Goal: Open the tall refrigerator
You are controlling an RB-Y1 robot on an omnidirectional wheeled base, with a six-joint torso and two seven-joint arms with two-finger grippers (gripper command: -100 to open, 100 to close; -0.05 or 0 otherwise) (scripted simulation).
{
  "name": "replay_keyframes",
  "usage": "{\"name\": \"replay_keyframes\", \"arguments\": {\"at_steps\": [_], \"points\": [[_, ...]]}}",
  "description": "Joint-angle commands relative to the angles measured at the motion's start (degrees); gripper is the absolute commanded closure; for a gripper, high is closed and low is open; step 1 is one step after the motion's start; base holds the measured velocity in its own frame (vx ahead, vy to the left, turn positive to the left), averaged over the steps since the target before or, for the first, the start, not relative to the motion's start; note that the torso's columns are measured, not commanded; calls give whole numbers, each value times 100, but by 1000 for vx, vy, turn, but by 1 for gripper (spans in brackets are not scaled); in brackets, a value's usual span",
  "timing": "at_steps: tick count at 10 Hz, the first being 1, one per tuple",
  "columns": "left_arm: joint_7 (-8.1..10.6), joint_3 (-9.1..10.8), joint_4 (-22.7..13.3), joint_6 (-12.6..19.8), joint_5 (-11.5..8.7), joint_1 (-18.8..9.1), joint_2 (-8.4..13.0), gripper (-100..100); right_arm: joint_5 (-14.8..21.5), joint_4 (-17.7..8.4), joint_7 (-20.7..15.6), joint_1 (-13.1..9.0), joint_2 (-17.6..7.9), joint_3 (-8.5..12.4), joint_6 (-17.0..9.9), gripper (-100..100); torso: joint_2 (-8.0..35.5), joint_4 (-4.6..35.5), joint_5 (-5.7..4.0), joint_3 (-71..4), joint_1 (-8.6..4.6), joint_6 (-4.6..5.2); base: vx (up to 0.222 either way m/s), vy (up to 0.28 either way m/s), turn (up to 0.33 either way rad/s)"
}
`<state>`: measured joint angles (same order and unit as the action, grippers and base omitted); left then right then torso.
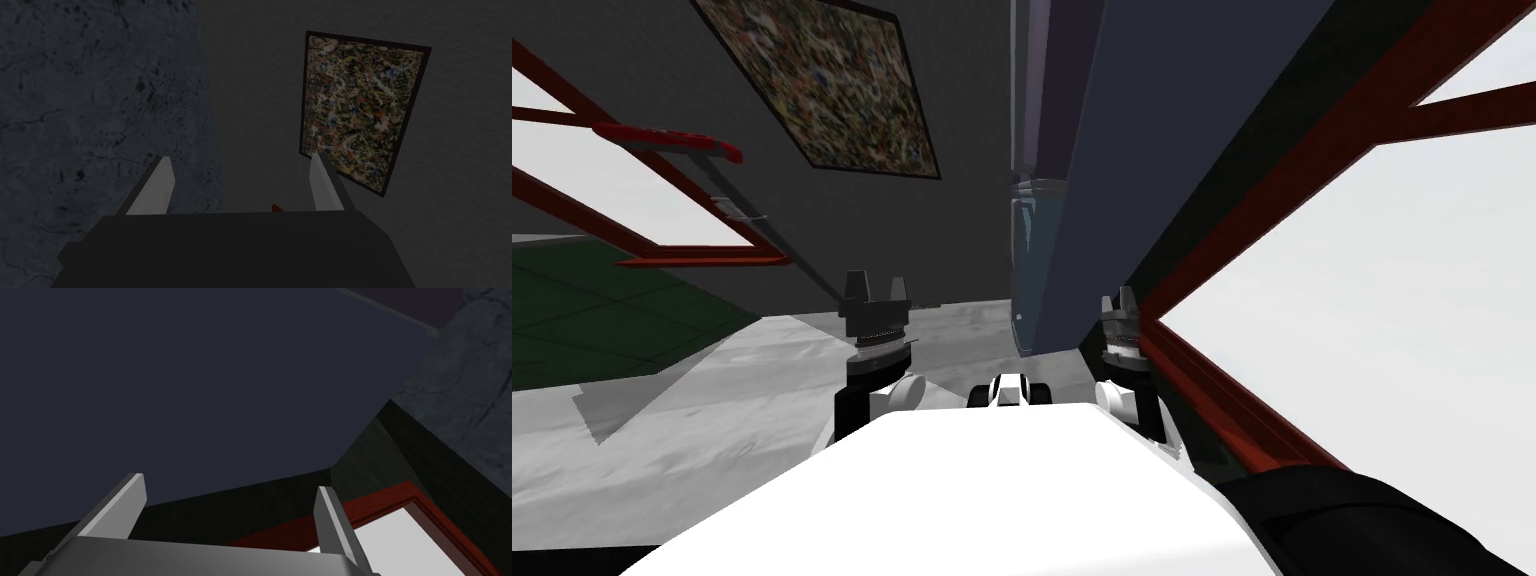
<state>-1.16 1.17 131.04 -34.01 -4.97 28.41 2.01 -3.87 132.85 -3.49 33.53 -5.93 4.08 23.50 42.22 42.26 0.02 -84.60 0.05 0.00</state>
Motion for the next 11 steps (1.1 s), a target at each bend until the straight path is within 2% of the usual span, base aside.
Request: {"name": "replay_keyframes", "arguments": {"at_steps": [1,2,3,4,5,6,7,8,9,10,11], "points": [[0,0,0,0,0,0,0,0,-145,67,-466,318,-98,441,158,-100,5,2,-1,2,-3,0,77,93,193],[0,0,0,0,0,0,0,0,-145,67,-556,318,-98,521,158,-100,6,2,-1,4,-4,1,54,67,67],[0,1,0,0,0,0,0,0,-208,101,-767,466,-123,731,231,-100,14,4,-3,8,-13,3,50,72,164],[0,0,0,0,0,0,0,0,-208,101,-796,466,-123,750,231,-100,13,5,-3,8,-9,-1,42,53,65],[0,1,0,0,0,0,0,0,-275,139,-1024,625,-146,993,308,-100,12,4,-4,7,-13,2,66,59,144],[0,0,0,0,0,0,0,0,-275,139,-1050,625,-146,993,308,-100,1,1,-2,1,-7,-1,57,47,84],[0,1,0,0,0,0,0,0,-343,180,-1291,792,-166,1243,388,-100,4,1,-2,1,-8,2,51,76,182],[0,0,0,0,0,0,0,0,-343,180,-1318,792,-166,1249,388,-100,6,2,0,3,3,-1,53,55,86],[0,1,0,0,0,0,0,0,-413,222,-1544,967,-187,1515,470,-100,7,2,-1,4,-6,2,69,68,148],[0,0,0,0,0,0,0,0,-413,222,-1597,967,-187,1515,470,-100,4,2,-1,2,-2,0,59,50,85],[0,1,0,0,0,0,0,0,-483,266,-1819,1149,-210,1750,552,-100,6,2,-3,3,-10,1,77,68,184]]}}
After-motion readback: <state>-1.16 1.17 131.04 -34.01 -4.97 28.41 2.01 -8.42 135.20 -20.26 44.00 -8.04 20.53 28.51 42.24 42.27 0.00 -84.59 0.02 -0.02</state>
